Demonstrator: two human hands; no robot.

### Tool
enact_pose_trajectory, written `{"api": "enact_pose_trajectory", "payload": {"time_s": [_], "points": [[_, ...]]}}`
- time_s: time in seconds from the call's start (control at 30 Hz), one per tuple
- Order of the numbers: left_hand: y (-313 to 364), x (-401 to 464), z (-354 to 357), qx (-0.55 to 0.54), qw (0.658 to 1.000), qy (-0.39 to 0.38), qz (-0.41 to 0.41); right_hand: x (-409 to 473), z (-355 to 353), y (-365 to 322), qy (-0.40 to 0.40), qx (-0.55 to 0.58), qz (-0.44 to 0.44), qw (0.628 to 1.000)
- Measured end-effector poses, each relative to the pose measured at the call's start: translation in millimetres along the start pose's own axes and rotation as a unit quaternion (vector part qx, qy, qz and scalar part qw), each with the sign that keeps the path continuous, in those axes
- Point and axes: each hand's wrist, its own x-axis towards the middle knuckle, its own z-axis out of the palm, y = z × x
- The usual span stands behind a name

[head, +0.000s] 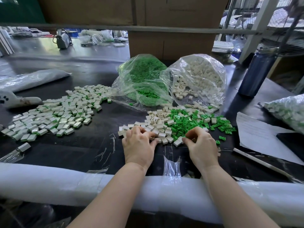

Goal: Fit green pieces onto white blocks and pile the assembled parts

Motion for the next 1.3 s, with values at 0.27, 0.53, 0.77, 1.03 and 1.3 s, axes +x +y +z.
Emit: {"api": "enact_pose_trajectory", "payload": {"time_s": [0.27,0.53,0.77,1.03,1.3], "points": [[1.4,-0.4,-0.2,-0.011,1.000,-0.008,0.026,0.1,2.8,2.6,0.008,0.037,-0.048,0.998],[2.8,-1.7,0.5,-0.047,0.997,-0.011,0.065,-0.2,2.9,2.6,-0.006,0.093,-0.047,0.995],[2.8,-1.8,1.5,-0.057,0.993,-0.007,0.101,-1.0,2.7,0.6,-0.034,0.151,-0.048,0.987],[2.1,-1.8,5.0,-0.059,0.993,0.003,0.100,-1.1,3.6,0.6,-0.031,0.174,-0.054,0.983],[3.9,-2.8,3.1,-0.126,0.982,0.032,0.135,-1.4,1.7,-1.0,-0.033,0.203,-0.063,0.977]]}}
